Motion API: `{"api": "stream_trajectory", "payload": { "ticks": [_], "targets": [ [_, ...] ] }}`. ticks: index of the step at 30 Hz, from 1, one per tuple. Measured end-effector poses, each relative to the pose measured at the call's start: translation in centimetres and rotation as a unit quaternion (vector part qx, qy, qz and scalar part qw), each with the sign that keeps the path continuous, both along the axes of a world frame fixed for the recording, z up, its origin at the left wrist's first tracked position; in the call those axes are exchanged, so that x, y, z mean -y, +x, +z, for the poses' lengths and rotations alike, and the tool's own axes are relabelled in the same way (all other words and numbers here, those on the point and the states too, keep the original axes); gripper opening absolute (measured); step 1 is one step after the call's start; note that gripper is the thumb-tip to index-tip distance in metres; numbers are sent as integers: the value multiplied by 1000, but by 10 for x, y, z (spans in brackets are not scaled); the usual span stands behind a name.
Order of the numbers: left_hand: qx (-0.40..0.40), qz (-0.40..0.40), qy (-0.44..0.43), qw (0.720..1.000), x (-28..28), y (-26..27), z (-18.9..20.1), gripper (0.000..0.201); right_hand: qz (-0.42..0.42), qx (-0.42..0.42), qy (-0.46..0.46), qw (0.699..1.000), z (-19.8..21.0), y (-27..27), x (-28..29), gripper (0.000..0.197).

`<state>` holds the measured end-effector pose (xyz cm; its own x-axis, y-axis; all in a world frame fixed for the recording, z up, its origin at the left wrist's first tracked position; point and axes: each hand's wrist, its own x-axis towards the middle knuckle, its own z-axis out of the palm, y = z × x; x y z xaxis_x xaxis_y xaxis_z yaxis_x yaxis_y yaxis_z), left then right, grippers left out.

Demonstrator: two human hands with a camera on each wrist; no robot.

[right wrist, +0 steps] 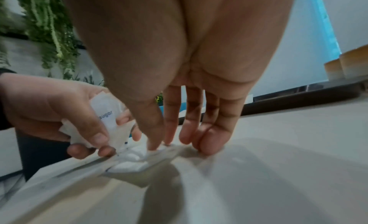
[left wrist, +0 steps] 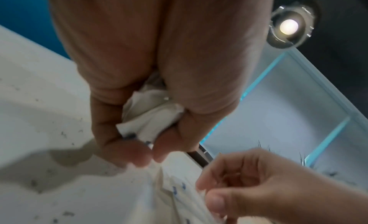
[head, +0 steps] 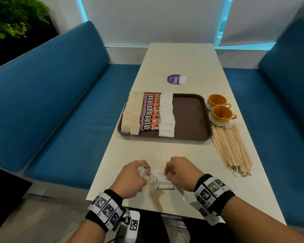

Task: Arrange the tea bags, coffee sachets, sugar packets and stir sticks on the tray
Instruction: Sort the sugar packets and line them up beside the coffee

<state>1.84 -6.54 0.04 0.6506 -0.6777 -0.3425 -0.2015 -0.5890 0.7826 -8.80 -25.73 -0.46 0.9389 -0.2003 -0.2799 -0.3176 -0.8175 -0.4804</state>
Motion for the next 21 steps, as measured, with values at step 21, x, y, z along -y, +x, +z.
{"api": "stream_trajectory", "payload": {
  "ticks": [21],
  "targets": [
    [202, -109, 154, 961, 37, -6, -13, 59, -115, 7, 132, 984, -9, -1, 7, 46]
  ]
}}
